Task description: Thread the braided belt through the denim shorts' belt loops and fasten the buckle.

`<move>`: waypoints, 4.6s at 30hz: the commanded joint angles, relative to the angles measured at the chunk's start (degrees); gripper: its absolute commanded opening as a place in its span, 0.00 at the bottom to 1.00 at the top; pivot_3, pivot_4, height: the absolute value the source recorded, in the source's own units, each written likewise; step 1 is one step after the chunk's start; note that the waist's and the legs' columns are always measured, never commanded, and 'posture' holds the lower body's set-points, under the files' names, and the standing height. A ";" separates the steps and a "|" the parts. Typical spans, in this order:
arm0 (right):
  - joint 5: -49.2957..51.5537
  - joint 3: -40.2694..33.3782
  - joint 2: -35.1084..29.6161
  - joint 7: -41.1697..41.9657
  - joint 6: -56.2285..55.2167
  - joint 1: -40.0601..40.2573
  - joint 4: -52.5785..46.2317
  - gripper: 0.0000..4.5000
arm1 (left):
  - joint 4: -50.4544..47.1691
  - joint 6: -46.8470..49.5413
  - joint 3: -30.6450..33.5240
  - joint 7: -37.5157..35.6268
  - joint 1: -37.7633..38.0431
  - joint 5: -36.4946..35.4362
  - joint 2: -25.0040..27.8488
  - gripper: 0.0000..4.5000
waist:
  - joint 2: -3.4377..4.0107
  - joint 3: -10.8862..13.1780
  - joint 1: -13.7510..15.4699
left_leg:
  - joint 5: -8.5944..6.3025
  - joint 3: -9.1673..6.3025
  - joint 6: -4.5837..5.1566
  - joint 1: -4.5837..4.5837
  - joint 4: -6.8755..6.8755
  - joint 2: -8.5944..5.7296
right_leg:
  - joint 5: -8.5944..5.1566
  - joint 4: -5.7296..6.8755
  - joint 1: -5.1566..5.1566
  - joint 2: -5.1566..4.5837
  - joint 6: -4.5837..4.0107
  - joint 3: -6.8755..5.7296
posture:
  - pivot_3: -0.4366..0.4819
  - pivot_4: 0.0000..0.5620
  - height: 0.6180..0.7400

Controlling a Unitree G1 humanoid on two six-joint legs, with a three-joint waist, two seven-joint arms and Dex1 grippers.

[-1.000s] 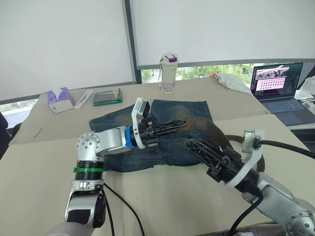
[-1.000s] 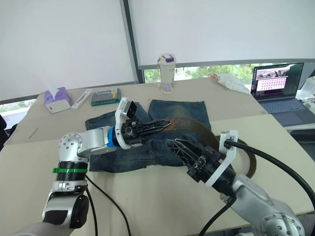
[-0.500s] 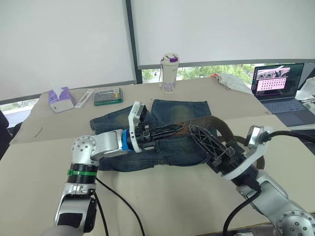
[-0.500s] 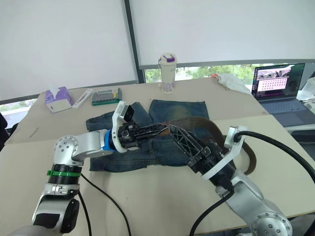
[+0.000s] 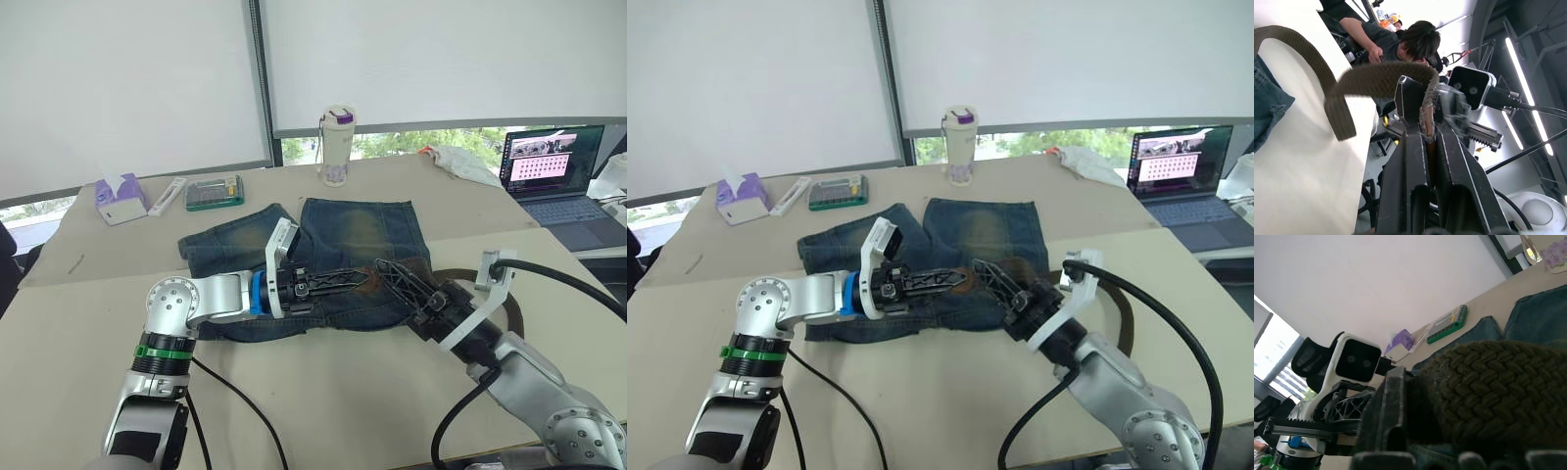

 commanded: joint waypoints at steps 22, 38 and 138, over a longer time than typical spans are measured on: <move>2.51 -7.05 -12.52 10.15 4.05 3.44 -1.30 0.38 | -3.87 1.69 -0.35 -7.32 0.82 4.50 2.63 0.00 | -0.41 0.25 0.02 | 0.00 0.03 0.03 -0.03 0.00 0.02 | -0.01 -0.03 0.03 -0.02 0.01 -0.01 | 0.48 0.27 1.00; -6.90 -7.22 -17.91 8.09 9.84 2.68 -0.24 0.00 | -18.84 -18.71 -12.93 -32.62 3.70 43.06 14.12 0.54 | -0.34 0.21 0.03 | 0.04 0.10 -0.03 -0.26 -0.06 0.08 | 0.00 -0.08 -0.05 0.01 -0.02 -0.03 | 0.48 0.27 1.00; -57.40 3.02 9.43 32.36 28.09 -29.76 38.95 0.00 | -25.50 -40.05 -6.84 -39.33 25.61 73.00 10.83 0.99 | -0.11 0.02 -1.28 | 0.07 0.26 0.43 0.15 -0.74 0.27 | 0.22 -0.06 -0.16 0.00 -0.32 -0.02 | 0.48 0.27 1.00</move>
